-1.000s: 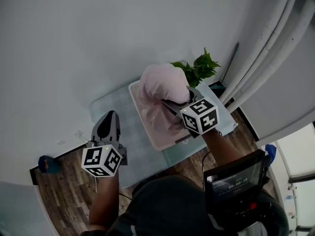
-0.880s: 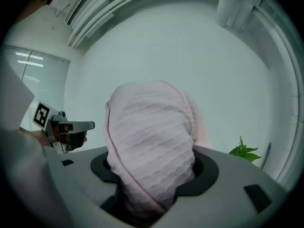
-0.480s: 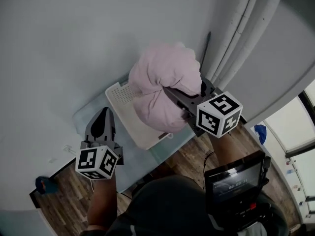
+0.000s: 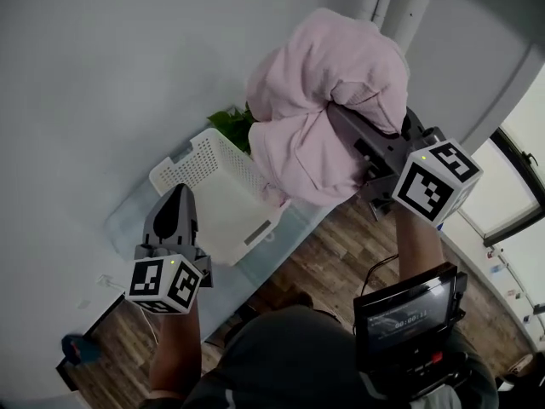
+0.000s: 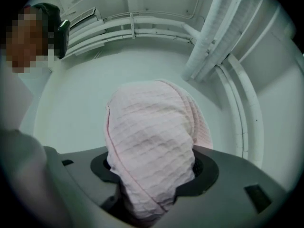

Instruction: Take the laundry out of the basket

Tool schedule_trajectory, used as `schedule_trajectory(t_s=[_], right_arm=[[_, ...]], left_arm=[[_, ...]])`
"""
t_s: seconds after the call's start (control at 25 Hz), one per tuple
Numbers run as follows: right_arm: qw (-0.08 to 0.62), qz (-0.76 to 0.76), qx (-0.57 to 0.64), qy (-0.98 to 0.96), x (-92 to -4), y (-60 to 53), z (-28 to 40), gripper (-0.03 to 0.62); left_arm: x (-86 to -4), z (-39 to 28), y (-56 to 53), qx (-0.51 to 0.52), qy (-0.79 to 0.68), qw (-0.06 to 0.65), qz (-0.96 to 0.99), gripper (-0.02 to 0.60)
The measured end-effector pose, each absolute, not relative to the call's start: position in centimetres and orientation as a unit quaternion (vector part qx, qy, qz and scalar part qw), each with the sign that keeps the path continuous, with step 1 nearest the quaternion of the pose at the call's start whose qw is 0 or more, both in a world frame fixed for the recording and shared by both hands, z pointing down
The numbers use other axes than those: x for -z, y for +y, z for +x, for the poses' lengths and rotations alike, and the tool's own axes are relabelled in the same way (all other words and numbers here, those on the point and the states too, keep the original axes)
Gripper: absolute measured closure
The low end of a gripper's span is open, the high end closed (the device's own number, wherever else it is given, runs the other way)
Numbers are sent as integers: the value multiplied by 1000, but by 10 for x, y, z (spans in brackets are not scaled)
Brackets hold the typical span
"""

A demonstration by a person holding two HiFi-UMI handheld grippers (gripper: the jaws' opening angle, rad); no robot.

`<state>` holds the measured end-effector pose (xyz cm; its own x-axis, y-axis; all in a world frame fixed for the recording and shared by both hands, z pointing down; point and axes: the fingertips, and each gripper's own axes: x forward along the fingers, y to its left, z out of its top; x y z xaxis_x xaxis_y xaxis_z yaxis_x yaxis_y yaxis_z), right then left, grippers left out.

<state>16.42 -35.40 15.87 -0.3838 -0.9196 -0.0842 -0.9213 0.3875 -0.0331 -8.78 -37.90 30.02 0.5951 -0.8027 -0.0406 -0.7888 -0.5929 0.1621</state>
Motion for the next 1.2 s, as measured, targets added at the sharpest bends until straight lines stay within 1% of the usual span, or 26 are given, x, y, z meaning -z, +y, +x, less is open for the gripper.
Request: schedule_trajectory(t_s=[0.32,0.6,0.8,1.2], right_arm=[[48,-593,-29,803,-148,-319,223,289],[23,-631,-33,775,-178,-297,264,289],[24,-659,-21,751,-201,-274,297,287],[17,-693,10,721,-262,-247,338,287]], left_arm=[[-288,-16,-379,48,-387,61,919,571],[-280,52,-369,45,-329,54,942,572],[-277,105,-357,32,-282,49,958,572],[-292,179,-340,11,-256,45,965,572]])
